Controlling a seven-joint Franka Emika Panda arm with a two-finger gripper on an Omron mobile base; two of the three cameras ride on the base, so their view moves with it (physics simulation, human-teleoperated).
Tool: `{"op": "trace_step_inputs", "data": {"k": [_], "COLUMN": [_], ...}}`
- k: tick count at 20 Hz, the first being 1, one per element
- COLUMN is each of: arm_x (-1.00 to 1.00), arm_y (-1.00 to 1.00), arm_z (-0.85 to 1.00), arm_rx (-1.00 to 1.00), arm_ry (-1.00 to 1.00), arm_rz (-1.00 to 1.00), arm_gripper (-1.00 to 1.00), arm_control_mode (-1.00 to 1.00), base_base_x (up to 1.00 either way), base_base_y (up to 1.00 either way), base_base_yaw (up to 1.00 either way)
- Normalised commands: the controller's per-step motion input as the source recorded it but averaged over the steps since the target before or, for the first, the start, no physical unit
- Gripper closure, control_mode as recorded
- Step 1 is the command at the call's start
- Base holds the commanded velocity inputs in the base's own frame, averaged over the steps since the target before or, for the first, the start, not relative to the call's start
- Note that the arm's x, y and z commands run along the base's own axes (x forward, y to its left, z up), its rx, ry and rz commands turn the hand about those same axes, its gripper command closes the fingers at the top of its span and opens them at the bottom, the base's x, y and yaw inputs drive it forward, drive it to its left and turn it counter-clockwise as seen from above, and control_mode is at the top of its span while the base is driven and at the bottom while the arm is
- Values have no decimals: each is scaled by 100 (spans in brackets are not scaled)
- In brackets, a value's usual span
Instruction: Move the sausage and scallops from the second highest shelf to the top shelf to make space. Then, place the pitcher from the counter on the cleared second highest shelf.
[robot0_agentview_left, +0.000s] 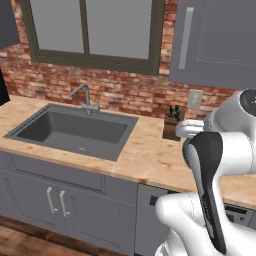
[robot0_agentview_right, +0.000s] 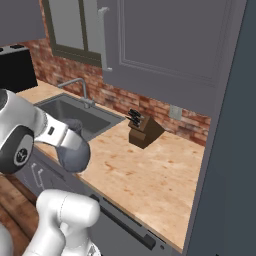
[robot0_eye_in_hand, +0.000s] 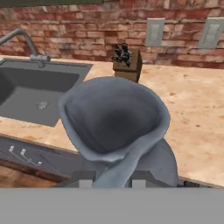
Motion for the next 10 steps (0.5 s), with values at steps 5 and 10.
{"op": "trace_step_inputs", "data": {"k": [5, 10], "arm_x": [-31, -29], "arm_y": [-19, -1], "arm_z": [22, 30], "arm_rx": [2, -1], "arm_ry": [-24, -2], "arm_rz": [0, 0], "arm_gripper": [100, 100], "arm_control_mode": [-100, -100], "base_base_x": [0, 0], "base_base_y": [0, 0], "base_base_yaw": [0, 0]}}
